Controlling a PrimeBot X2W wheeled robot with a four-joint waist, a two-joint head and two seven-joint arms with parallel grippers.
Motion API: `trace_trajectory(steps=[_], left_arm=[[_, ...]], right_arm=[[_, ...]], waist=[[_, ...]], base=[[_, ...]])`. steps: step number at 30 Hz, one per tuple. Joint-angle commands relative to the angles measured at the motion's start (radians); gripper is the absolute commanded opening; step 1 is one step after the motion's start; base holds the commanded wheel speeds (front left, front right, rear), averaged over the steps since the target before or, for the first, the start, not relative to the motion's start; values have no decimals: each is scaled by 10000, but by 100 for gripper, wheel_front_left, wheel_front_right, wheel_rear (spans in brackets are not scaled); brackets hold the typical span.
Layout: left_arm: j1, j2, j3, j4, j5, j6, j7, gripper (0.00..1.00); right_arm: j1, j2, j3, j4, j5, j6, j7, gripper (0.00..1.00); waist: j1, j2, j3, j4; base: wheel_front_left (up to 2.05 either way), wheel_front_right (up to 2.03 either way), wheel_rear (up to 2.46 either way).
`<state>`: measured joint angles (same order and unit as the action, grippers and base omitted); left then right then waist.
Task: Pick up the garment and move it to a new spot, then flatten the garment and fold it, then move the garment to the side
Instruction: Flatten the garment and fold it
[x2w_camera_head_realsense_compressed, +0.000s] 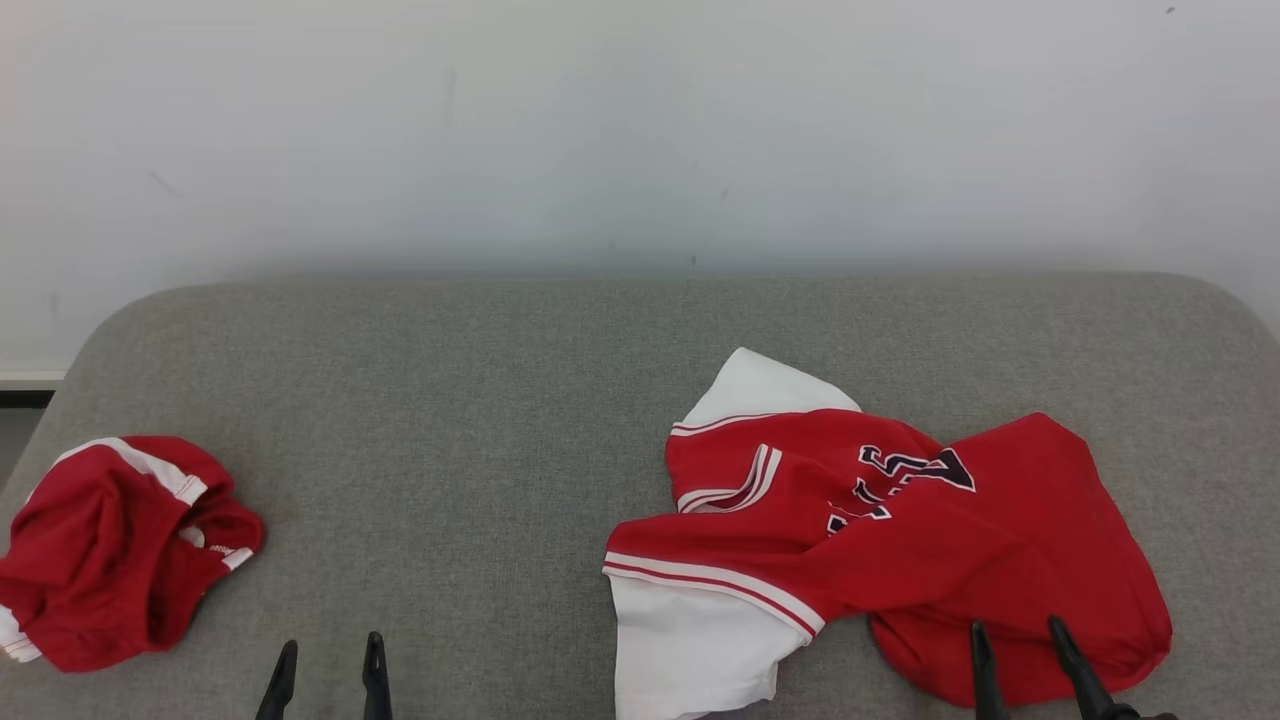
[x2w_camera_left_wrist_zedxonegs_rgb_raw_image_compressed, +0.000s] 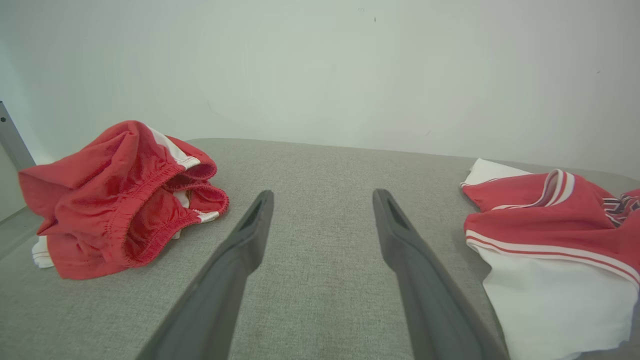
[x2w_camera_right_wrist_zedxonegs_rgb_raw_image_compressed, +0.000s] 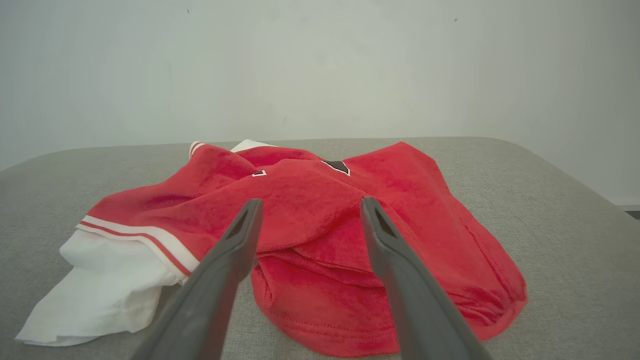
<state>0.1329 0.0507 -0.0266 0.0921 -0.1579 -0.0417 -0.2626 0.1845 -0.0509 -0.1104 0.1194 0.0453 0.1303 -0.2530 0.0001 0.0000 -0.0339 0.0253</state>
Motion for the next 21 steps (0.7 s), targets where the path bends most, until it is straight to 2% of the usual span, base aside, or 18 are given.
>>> trace_trajectory(steps=[1,21], left_arm=[[119,-7,65,51,73,1,-33,100],[244,-7,-18,246,-112,-42,-33,100]], right_arm=[[95,14,34,10,-13,6,-49,100],[-114,13,-97,62,89,6,3,100]], waist=[[-1,0,4,-22],[-1,0,31,-200]], base=[[0,0,0],[0,0,0]])
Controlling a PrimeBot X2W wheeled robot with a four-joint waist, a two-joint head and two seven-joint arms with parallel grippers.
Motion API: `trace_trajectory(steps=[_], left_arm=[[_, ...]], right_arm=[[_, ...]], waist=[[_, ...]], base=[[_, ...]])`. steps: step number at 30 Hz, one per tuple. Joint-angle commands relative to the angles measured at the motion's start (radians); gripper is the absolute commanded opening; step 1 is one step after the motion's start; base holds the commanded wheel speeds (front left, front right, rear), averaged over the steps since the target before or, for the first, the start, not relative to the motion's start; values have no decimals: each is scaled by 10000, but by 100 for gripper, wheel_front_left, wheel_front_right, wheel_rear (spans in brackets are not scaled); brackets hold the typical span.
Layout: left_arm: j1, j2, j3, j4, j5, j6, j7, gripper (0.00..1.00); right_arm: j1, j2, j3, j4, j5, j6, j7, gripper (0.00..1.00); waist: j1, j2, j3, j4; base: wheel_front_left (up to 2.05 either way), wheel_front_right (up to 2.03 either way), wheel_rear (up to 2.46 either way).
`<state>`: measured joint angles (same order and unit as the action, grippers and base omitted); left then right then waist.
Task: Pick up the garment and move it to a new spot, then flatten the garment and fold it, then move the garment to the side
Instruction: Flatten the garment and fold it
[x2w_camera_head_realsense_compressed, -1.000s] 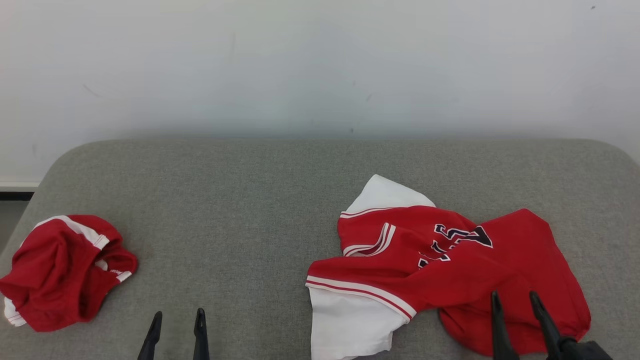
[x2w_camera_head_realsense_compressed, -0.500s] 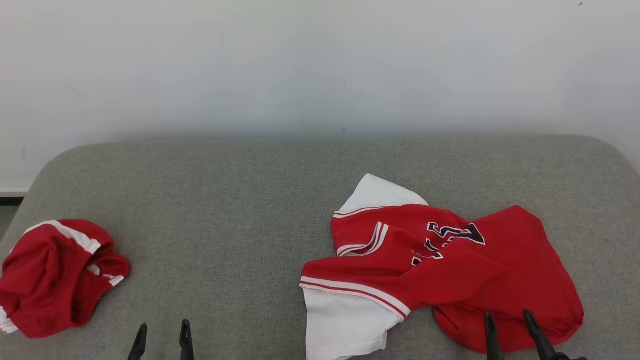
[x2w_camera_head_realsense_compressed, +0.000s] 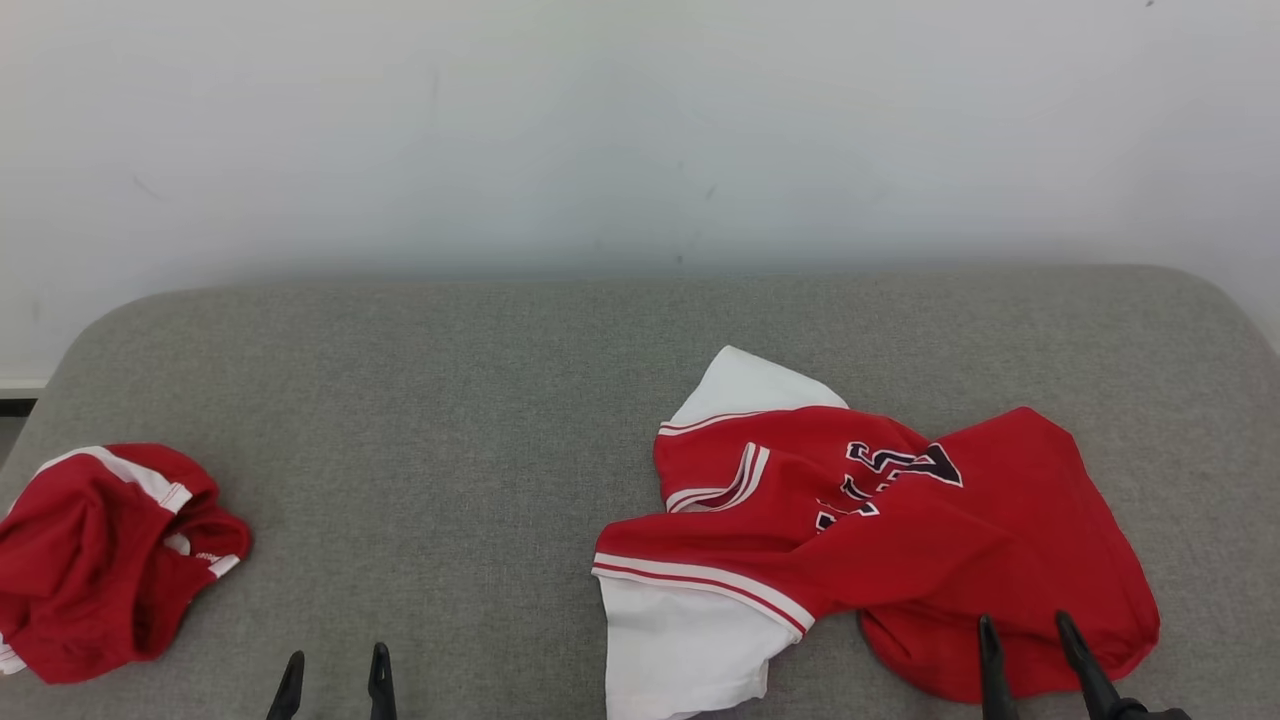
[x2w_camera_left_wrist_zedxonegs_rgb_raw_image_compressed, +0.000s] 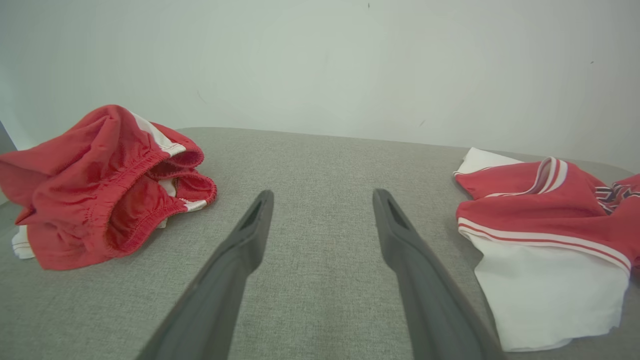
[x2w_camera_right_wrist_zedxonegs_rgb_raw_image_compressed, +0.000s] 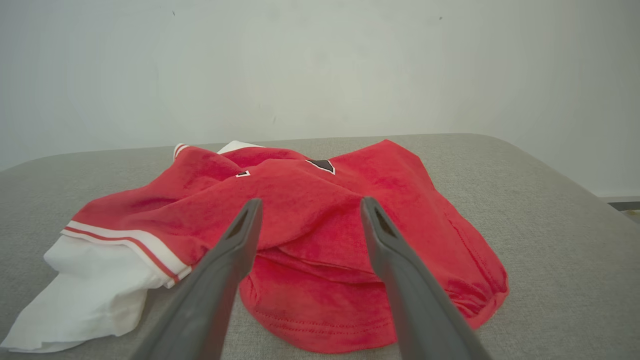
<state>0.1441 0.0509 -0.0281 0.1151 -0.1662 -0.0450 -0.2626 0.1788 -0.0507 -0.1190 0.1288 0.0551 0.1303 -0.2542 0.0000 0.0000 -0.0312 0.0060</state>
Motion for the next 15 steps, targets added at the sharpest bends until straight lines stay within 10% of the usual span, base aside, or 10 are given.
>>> trace_trajectory(steps=[1,15], left_arm=[[135,-11,-14,15,-24,-2,-33,100],[-725,-5,-1633,2009,-846,-561,243,100]], right_arm=[[-59,11,-15,-43,-8,6,25,100],[-688,12,-726,-182,202,6,2534,100]], waist=[[0,0,12,-27],[0,0,211,-791]], base=[[0,0,0],[0,0,0]])
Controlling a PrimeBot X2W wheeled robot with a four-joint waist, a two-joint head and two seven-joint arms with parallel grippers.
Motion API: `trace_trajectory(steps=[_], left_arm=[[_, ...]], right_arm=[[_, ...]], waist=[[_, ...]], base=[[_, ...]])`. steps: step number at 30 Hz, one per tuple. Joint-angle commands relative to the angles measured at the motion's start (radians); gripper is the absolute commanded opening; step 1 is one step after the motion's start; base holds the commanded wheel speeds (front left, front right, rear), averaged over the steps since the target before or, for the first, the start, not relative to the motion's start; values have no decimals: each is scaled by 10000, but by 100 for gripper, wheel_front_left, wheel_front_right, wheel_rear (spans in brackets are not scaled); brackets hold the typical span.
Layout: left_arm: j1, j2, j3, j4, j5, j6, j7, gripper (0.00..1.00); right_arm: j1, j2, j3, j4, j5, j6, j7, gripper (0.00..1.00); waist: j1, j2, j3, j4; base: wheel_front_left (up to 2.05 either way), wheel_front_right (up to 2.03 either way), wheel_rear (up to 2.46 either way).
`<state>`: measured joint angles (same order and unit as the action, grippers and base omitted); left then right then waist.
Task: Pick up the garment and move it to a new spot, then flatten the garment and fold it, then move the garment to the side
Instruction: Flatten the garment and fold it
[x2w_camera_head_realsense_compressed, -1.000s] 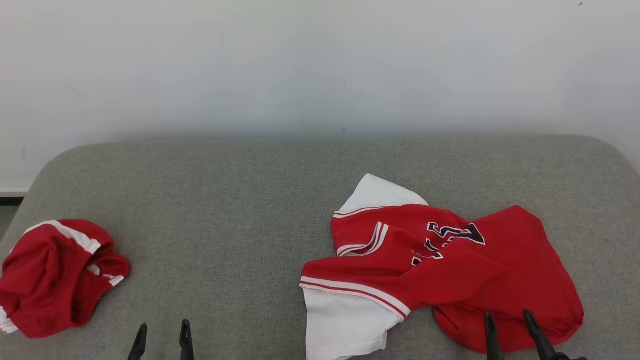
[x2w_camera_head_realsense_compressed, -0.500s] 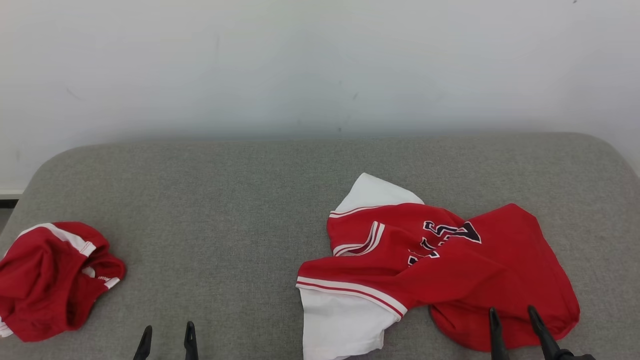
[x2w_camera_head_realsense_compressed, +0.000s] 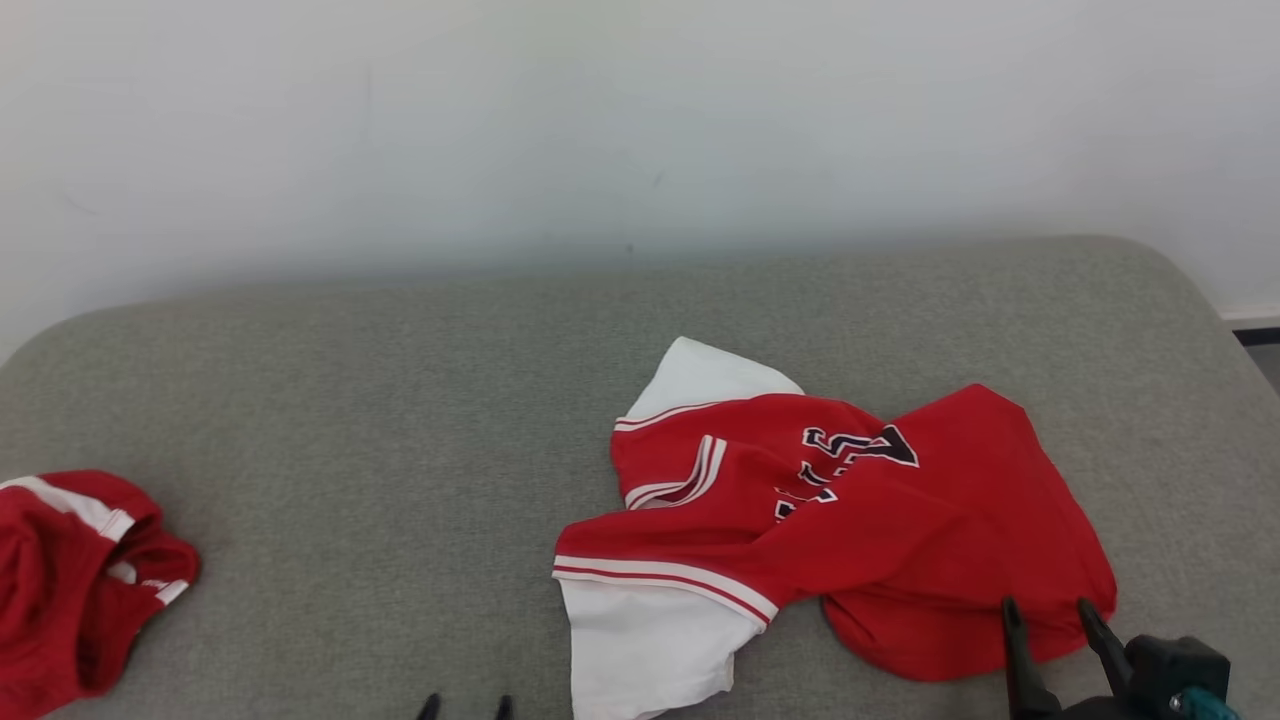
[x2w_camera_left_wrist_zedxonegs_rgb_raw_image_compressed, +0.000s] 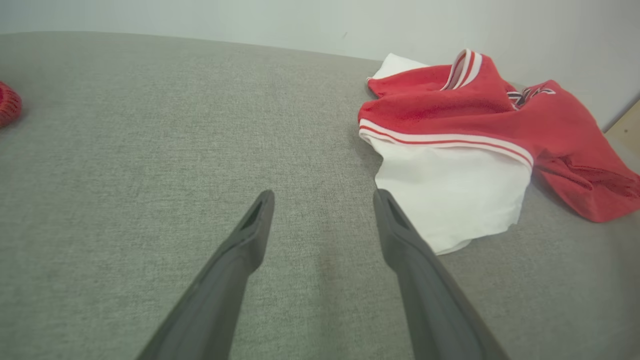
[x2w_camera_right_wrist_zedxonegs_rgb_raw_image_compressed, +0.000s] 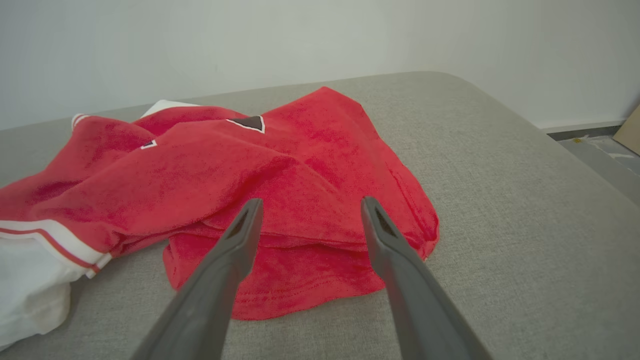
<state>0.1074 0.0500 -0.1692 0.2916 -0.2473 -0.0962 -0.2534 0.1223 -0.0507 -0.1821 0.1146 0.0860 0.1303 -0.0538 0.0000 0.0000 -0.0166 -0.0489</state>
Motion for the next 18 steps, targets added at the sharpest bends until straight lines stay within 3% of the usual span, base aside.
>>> trace_trajectory(steps=[1,6,8,18], left_arm=[[-492,5,-414,498,-174,-87,317,100],[-1181,8,-1097,1354,-276,-145,910,100],[-1538,8,-1308,1771,-439,20,1262,100],[-2571,5,-2398,3071,-1069,526,1910,100]], right_arm=[[-214,14,-194,-100,-152,6,989,100],[-512,11,-792,-248,-116,6,2471,100],[-607,22,-962,-217,-163,6,2926,100],[-1411,15,-1270,233,-286,6,3258,100]], waist=[[0,0,94,-327],[0,0,250,-565],[0,0,367,-660],[0,0,842,-919]], base=[[0,0,0],[0,0,0],[0,0,0],[0,0,0]])
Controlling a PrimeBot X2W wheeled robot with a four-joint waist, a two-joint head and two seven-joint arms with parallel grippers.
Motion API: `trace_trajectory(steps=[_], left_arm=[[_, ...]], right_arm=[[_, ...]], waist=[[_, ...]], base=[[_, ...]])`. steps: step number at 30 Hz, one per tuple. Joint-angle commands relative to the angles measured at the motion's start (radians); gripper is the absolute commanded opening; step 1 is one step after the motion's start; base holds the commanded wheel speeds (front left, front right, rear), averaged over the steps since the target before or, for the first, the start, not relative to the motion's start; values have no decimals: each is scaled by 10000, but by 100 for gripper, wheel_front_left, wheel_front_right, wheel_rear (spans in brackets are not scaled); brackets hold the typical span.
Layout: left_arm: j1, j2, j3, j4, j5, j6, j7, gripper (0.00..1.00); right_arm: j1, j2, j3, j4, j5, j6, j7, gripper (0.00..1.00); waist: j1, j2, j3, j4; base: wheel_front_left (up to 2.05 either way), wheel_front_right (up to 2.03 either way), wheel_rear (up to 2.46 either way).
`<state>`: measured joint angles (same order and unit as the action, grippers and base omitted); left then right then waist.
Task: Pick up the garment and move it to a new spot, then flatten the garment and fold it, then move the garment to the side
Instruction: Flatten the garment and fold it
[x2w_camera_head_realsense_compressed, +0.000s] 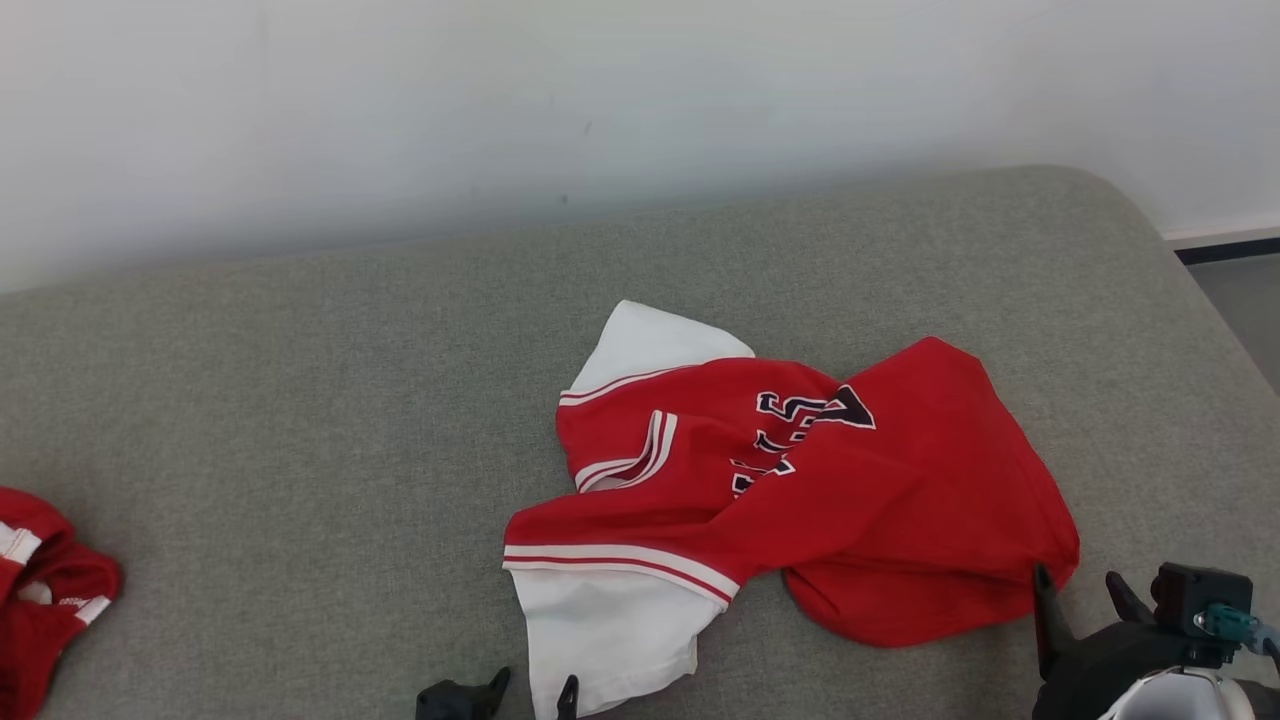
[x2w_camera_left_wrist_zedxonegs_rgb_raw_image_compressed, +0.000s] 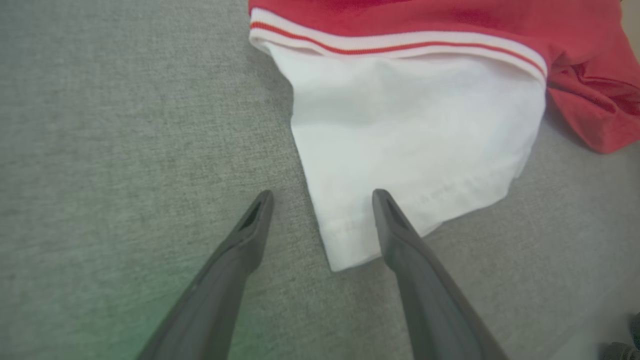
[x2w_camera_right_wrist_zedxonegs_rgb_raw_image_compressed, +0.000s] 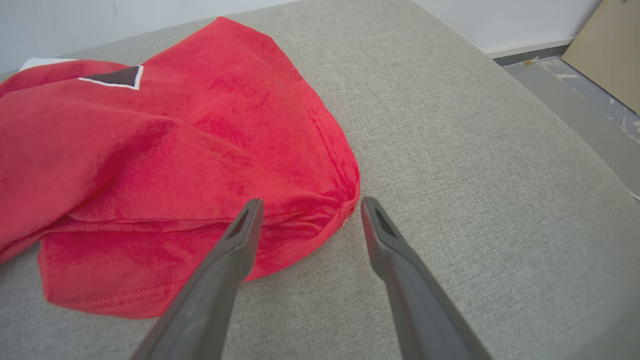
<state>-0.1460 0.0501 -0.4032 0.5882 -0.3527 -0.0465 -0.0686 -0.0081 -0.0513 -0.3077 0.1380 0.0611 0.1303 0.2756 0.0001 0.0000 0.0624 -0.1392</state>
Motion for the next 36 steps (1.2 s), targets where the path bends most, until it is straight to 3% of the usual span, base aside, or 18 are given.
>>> trace_trajectory(steps=[1,2,3,5,6,7,23,36], left_arm=[[-55,1,-159,165,-113,36,141,100],[-84,-2,-251,206,-181,47,184,98],[-117,-2,-325,238,-209,79,185,85],[-155,-11,-486,317,-258,67,200,40],[-189,-13,-580,375,-239,65,230,34],[-219,-11,-650,432,-259,36,246,0],[-568,42,-958,855,-448,53,84,0],[-747,206,-1000,956,-498,107,-64,0]], right_arm=[[-139,20,-39,20,-80,6,-36,100],[-169,20,-62,42,-102,6,-28,100],[-233,20,-91,55,-143,6,-35,100],[-323,21,-144,110,-254,6,-16,100],[-364,21,-165,161,-321,6,47,100],[-390,21,-200,233,-359,6,144,100],[-1473,18,-1508,1265,-1386,6,1460,100],[-2098,20,-2123,2246,-1852,6,1695,100]], waist=[[-1,0,83,0],[-1,0,102,21],[-1,0,123,46],[-1,0,158,90],[-1,0,171,108],[-1,0,182,122],[-1,0,465,384],[-1,0,650,630]], base=[[0,0,0],[0,0,0],[0,0,0],[0,0,0],[0,0,0],[0,0,0],[0,0,0],[0,0,0]])
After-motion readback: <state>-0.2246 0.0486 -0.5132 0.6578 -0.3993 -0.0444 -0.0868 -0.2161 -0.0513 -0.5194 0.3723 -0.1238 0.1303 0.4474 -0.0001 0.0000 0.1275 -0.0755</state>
